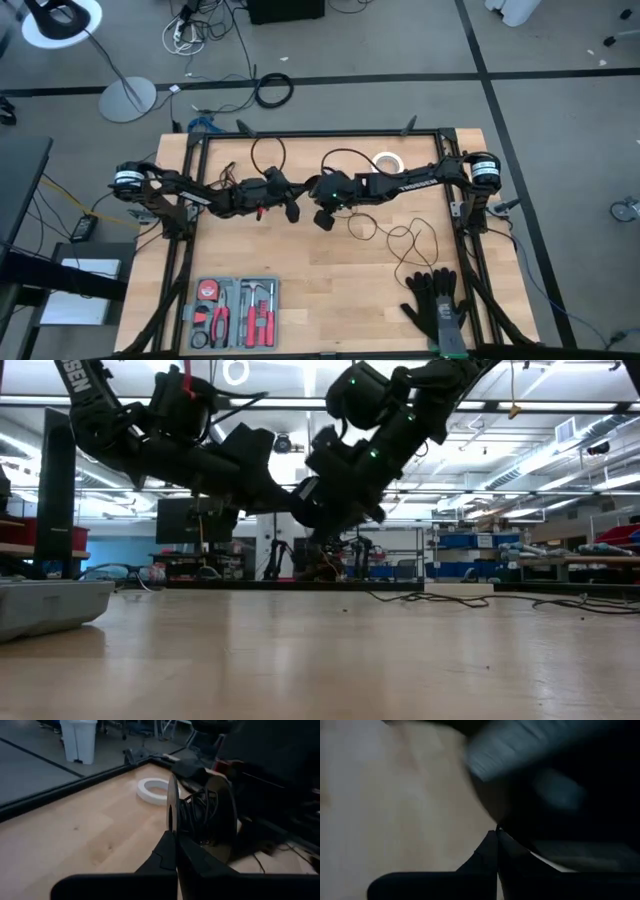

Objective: Coil cords
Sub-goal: Coil the black wire on the black spool

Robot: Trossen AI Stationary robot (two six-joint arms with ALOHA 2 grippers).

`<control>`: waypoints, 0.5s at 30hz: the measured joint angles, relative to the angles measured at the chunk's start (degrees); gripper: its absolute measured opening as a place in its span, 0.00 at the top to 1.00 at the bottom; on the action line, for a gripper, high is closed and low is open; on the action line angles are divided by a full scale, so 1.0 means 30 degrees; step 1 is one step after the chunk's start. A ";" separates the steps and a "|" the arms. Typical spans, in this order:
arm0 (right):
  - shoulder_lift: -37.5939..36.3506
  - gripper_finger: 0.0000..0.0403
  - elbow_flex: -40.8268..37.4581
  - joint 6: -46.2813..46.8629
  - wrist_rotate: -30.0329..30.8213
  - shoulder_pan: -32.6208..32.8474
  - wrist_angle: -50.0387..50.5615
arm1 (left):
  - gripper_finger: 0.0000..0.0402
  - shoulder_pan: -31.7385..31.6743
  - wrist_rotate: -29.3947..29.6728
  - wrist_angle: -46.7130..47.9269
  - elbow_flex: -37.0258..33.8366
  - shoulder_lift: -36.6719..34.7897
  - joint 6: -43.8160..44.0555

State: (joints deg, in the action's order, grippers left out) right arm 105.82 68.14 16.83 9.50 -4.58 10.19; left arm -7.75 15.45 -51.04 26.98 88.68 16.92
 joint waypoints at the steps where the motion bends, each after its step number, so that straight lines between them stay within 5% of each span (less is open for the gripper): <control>1: -0.0012 1.00 -0.0035 0.0040 0.0269 -0.0002 0.0514 | 1.00 0.0005 -0.0065 0.0154 0.0000 0.0002 0.0007; 8: -0.0006 0.93 -0.0582 0.0334 0.0411 0.0056 0.1632 | 1.00 -0.0001 0.0658 -0.0649 -0.1599 -0.0012 0.0992; 15: 0.0007 0.87 -0.2529 0.0915 0.0407 0.0153 -0.1020 | 1.00 -0.0004 0.1131 -0.4248 -0.4878 -0.0012 0.1996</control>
State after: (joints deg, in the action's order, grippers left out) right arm 105.84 60.55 19.57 10.72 -4.12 7.13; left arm -7.76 18.84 -63.79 12.35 88.64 22.91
